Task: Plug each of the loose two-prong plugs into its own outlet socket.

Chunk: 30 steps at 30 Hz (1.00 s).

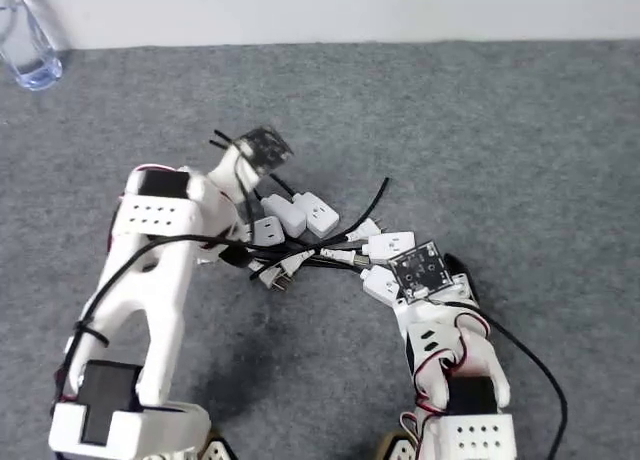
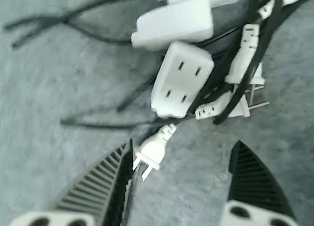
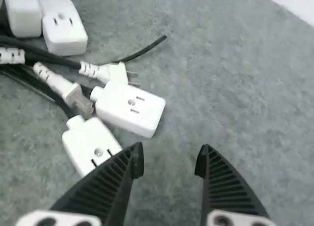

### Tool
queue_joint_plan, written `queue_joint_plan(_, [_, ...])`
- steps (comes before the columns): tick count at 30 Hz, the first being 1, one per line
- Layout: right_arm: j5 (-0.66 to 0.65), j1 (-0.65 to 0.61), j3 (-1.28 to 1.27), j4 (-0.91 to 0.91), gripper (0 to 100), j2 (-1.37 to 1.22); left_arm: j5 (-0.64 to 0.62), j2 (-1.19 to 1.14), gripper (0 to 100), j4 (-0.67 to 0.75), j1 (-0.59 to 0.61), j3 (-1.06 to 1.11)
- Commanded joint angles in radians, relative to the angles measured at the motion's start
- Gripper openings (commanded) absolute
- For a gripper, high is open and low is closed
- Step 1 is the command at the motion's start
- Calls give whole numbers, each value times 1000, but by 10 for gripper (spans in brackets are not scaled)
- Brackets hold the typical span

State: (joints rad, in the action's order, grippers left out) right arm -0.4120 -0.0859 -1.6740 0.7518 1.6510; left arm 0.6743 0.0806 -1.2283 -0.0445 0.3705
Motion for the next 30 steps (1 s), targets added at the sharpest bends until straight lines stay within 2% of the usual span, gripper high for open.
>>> queue_joint_plan(1, [8,-4,-15,-27,190,13,81,12,302,75,-95,38])
queue_joint_plan(7, [8,-5,-15,-25,190,13,101,5,302,278,-150,134])
queue_joint_plan(17, [6,-28,-15,-27,190,12,103,2,302,446,-126,154])
queue_joint_plan(21, [6,-38,-15,-24,190,10,103,-37,302,460,-127,147])
queue_joint_plan(30, [6,-36,-15,-24,190,5,133,-316,301,422,-78,5])
